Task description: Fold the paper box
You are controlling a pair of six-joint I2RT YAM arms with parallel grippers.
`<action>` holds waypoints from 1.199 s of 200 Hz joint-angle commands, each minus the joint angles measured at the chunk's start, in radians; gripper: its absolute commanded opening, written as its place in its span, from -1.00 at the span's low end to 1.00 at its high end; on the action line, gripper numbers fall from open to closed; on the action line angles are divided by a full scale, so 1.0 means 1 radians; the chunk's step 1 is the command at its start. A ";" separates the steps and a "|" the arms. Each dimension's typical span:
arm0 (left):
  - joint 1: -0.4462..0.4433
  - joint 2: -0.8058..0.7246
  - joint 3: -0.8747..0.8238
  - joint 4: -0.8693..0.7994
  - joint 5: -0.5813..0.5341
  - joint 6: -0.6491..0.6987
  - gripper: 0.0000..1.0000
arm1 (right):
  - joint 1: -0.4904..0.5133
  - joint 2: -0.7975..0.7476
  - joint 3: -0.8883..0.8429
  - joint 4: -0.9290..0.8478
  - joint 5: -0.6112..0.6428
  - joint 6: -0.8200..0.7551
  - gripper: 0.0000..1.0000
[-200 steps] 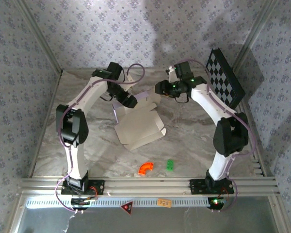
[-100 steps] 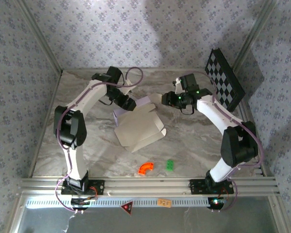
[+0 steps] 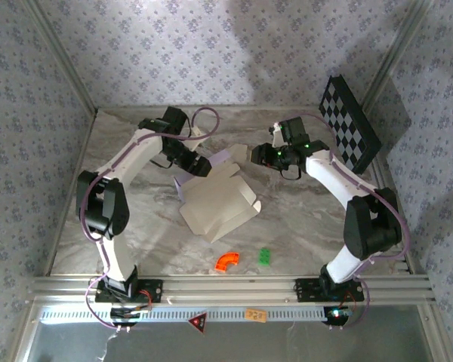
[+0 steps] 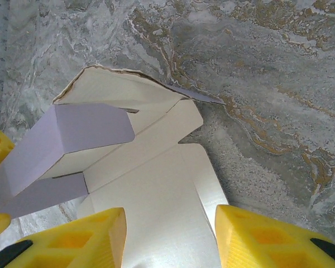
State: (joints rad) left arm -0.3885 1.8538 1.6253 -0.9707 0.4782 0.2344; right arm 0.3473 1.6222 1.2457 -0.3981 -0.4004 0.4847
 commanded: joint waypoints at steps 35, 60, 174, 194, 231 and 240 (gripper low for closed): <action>-0.006 0.008 0.020 -0.030 -0.013 -0.010 0.18 | 0.026 0.066 -0.045 0.111 -0.035 0.055 -0.06; -0.005 -0.028 -0.004 -0.022 -0.008 -0.019 0.09 | 0.038 0.092 -0.045 0.129 -0.032 0.057 -0.07; -0.017 -0.096 -0.164 0.068 0.024 -0.150 0.13 | 0.051 0.313 -0.045 0.414 -0.124 0.091 -0.08; -0.017 -0.097 -0.169 0.074 0.020 -0.153 0.13 | 0.059 0.354 -0.045 0.492 -0.134 0.103 -0.09; -0.020 -0.084 -0.160 0.065 0.022 -0.150 0.13 | 0.066 0.430 -0.045 0.607 -0.166 0.131 -0.09; -0.021 -0.085 -0.159 0.066 0.023 -0.149 0.13 | 0.068 0.440 -0.045 0.625 -0.174 0.135 -0.10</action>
State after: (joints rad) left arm -0.4004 1.7798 1.4628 -0.8925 0.4862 0.0917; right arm 0.4068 2.0247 1.2060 0.1249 -0.5316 0.5888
